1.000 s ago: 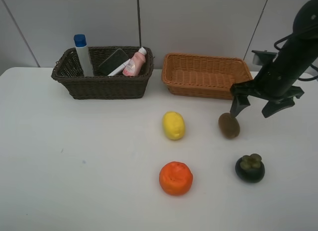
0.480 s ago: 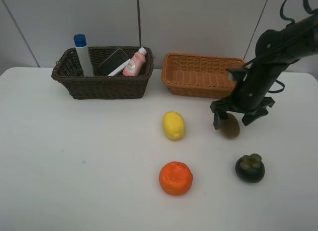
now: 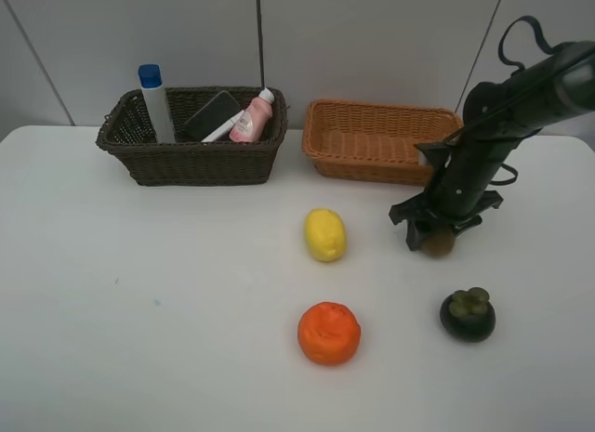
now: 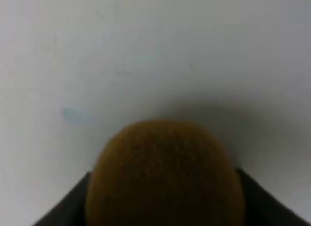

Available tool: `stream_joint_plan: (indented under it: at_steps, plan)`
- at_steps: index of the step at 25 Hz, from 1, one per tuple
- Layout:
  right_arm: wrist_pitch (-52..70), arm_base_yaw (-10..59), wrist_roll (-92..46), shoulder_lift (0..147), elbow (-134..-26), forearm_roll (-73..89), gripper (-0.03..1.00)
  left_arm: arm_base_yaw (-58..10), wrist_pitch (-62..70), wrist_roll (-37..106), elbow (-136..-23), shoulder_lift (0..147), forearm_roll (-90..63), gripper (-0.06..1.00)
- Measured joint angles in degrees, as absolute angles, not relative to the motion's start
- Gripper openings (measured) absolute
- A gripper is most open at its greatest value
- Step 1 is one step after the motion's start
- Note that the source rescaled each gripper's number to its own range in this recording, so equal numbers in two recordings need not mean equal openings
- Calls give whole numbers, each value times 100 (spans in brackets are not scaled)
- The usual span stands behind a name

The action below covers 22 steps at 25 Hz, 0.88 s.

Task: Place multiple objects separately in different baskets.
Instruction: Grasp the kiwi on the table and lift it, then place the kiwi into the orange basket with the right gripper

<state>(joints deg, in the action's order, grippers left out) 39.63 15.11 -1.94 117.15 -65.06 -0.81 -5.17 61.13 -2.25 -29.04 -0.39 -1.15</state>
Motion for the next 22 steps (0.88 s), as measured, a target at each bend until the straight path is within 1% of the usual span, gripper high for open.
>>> stream_joint_plan:
  at_steps: [2, 6, 10, 12, 18, 22]
  plan:
    - [4083, 1511, -243, 11695, -6527, -66, 1, -517, 6113, -225, -2904, -39, -115, 99]
    - [4766, 1511, -247, 11543, -6830, -32, 1, -517, 6113, -225, -2904, -39, -115, 99]
    - [5170, 1476, -107, 11221, -7629, 0, 1, -517, 6113, -225, -2904, -39, -115, 99]
    - [5233, 1371, 0, 11268, -8194, 0, 1, -517, 6113, -225, -2904, -39, -115, 99]
    - [5480, 838, 284, 12375, -9814, 0, 1, -513, 6113, -225, -2904, -39, -115, 99]
    - [5582, 767, 312, 13007, -10545, -103, 1, -411, 6113, -225, -2904, -39, -115, 99]
